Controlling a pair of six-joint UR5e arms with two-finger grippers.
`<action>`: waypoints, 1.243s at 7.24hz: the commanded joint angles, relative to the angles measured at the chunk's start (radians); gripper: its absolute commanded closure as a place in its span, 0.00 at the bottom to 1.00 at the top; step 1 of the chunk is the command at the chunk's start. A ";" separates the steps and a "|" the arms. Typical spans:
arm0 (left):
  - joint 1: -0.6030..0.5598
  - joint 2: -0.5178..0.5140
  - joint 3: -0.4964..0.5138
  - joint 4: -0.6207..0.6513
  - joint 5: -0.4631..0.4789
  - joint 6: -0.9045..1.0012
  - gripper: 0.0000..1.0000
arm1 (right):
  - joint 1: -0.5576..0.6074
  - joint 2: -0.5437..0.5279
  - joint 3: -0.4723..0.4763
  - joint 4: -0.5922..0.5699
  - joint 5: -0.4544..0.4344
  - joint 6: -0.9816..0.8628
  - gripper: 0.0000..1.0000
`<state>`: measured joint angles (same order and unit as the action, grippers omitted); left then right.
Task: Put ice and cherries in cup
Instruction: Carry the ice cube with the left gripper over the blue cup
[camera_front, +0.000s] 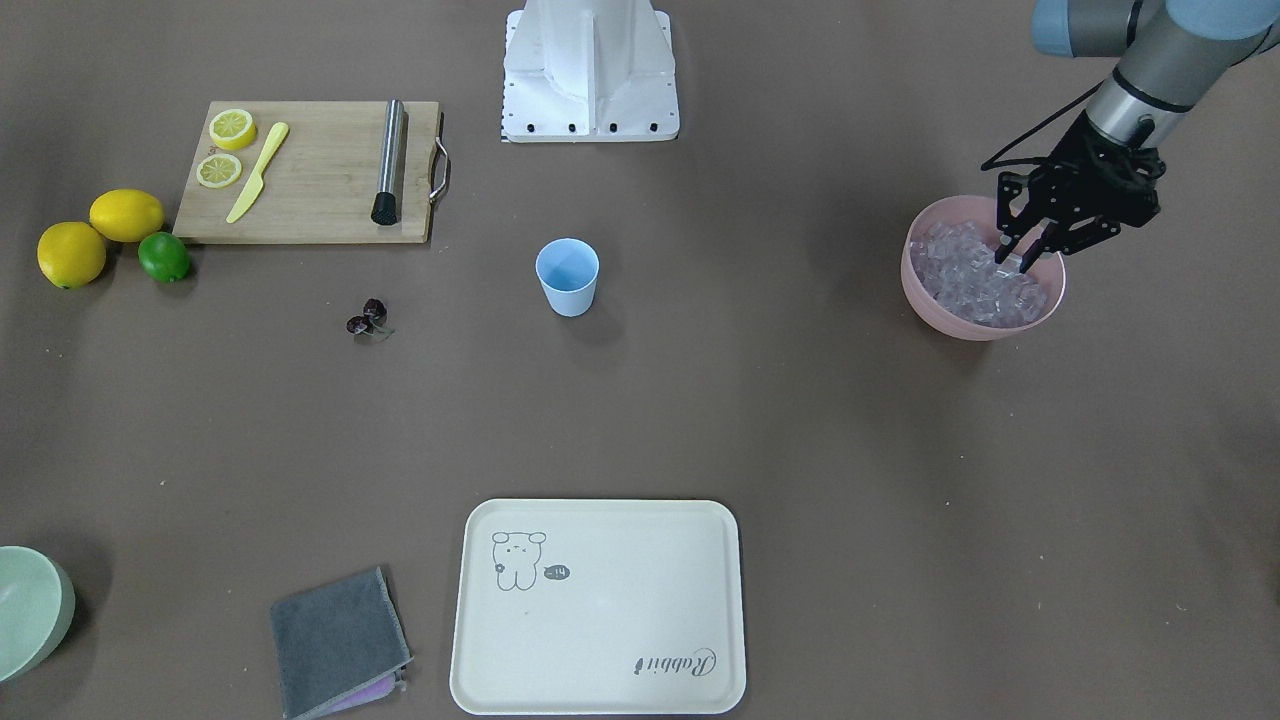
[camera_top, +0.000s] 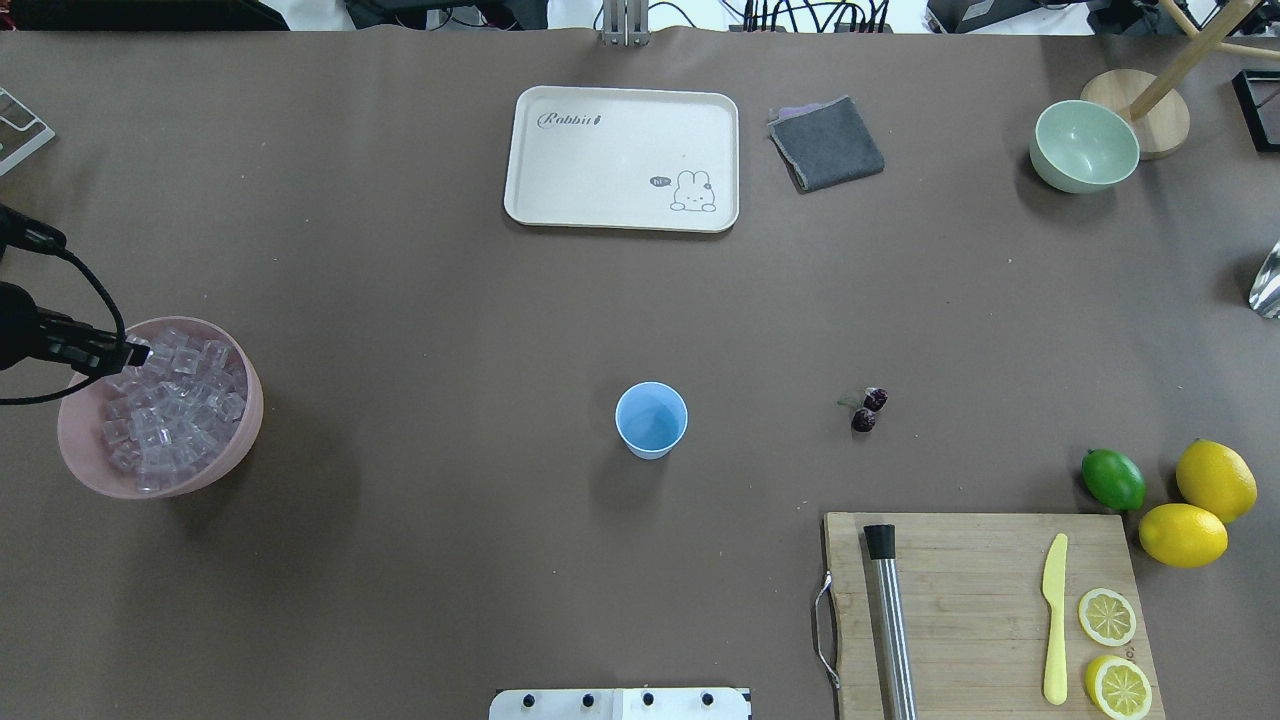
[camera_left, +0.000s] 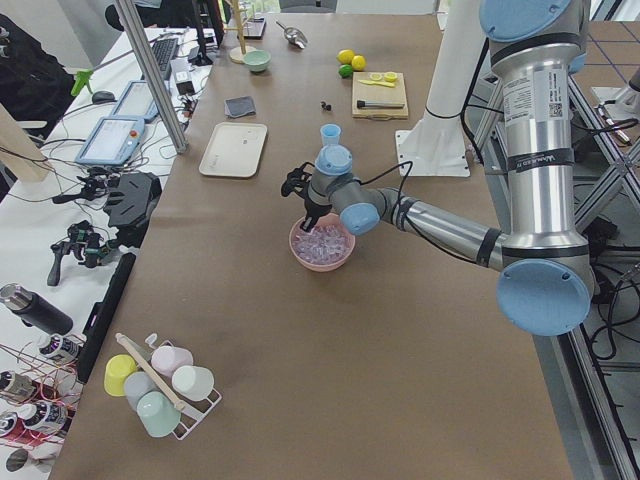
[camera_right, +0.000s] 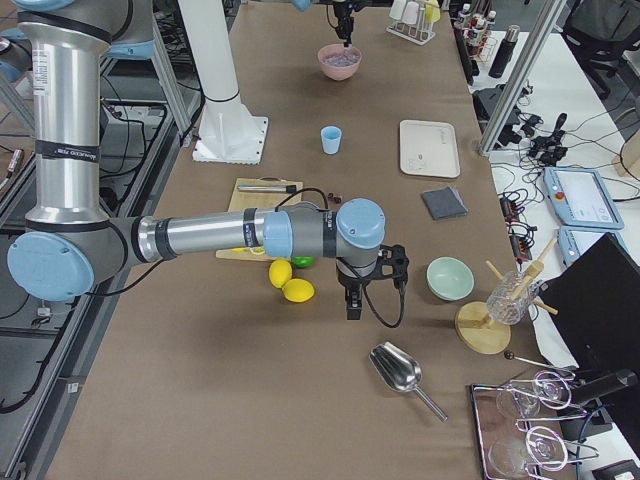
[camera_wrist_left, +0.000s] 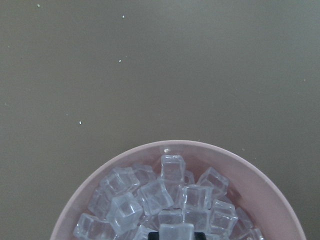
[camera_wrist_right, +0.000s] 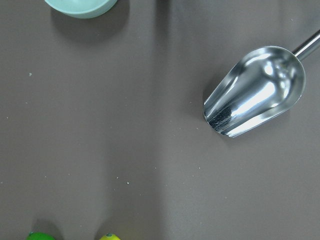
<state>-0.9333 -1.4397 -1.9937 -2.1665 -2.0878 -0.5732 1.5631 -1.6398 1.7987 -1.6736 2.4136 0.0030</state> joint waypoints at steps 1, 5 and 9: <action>-0.027 -0.101 0.010 -0.024 -0.011 -0.147 1.00 | -0.001 0.003 0.007 0.000 0.002 0.002 0.00; 0.040 -0.328 0.072 -0.150 0.056 -0.636 1.00 | -0.001 0.009 0.028 0.002 0.048 -0.005 0.00; 0.437 -0.589 0.133 0.027 0.459 -0.870 1.00 | -0.023 0.037 0.065 0.000 0.041 0.002 0.00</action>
<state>-0.5702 -1.9196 -1.8945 -2.2235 -1.6919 -1.3825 1.5439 -1.6127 1.8597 -1.6735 2.4559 0.0032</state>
